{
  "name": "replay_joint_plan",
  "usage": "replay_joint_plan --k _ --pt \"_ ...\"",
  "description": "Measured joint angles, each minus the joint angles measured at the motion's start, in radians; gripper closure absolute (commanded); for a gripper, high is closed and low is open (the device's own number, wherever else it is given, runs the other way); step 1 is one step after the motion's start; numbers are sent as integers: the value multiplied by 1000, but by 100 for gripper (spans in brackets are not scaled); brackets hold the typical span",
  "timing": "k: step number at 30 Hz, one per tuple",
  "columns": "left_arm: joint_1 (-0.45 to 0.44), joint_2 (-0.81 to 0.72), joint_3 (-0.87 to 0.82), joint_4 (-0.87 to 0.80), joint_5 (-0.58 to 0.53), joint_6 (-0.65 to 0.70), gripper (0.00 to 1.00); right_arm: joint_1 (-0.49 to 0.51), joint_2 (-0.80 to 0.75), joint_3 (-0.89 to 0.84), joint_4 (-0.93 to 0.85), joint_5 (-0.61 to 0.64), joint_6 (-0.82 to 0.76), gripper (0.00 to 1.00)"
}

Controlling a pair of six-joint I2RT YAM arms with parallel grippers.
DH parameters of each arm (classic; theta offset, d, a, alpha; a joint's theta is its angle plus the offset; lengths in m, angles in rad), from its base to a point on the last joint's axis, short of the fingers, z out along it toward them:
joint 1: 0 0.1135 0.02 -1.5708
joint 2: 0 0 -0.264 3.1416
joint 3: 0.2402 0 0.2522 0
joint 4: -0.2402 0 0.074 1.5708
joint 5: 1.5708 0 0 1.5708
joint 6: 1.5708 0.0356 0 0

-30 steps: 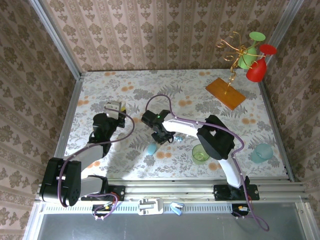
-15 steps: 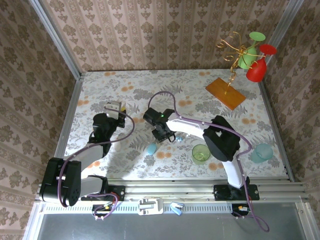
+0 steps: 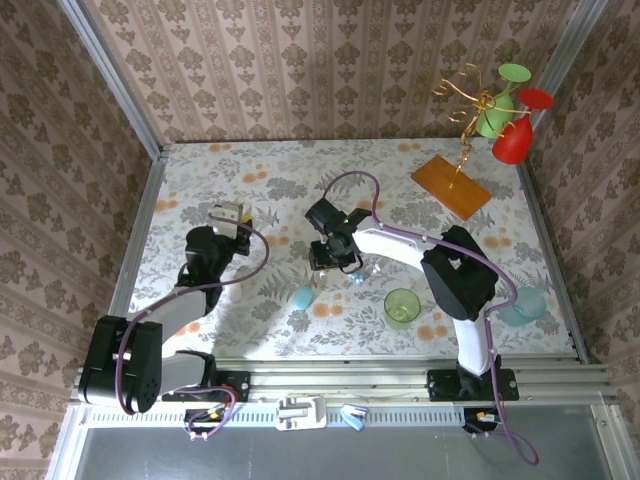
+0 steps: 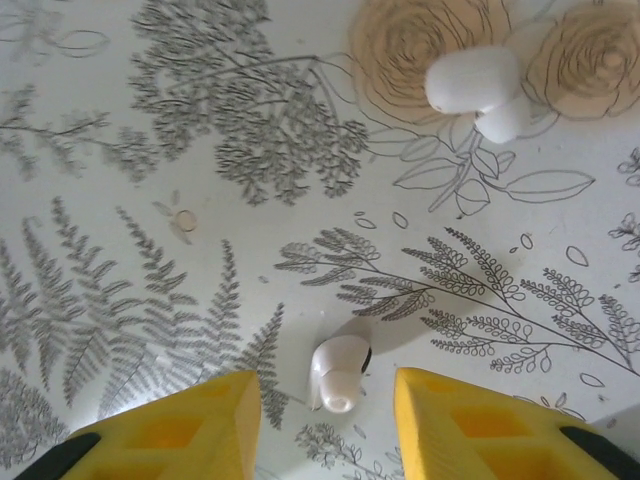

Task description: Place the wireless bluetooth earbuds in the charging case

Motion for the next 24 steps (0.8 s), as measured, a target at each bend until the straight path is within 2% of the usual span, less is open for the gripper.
replay_joint_plan --k 5,12,20,22,24 --pt "0 0 0 0 3 0 100 -9 73 19 -25 -31 42 64" --pt "-2 -6 0 0 3 0 100 -12 86 34 -36 -79 80 75" --pt "-8 -6 0 0 3 0 100 -15 86 35 -40 -83 89 80" --pt "-8 -6 0 0 3 0 100 -15 86 35 -42 -83 90 80" --pt "-8 -6 0 0 4 0 100 -15 86 35 -42 -84 90 74"
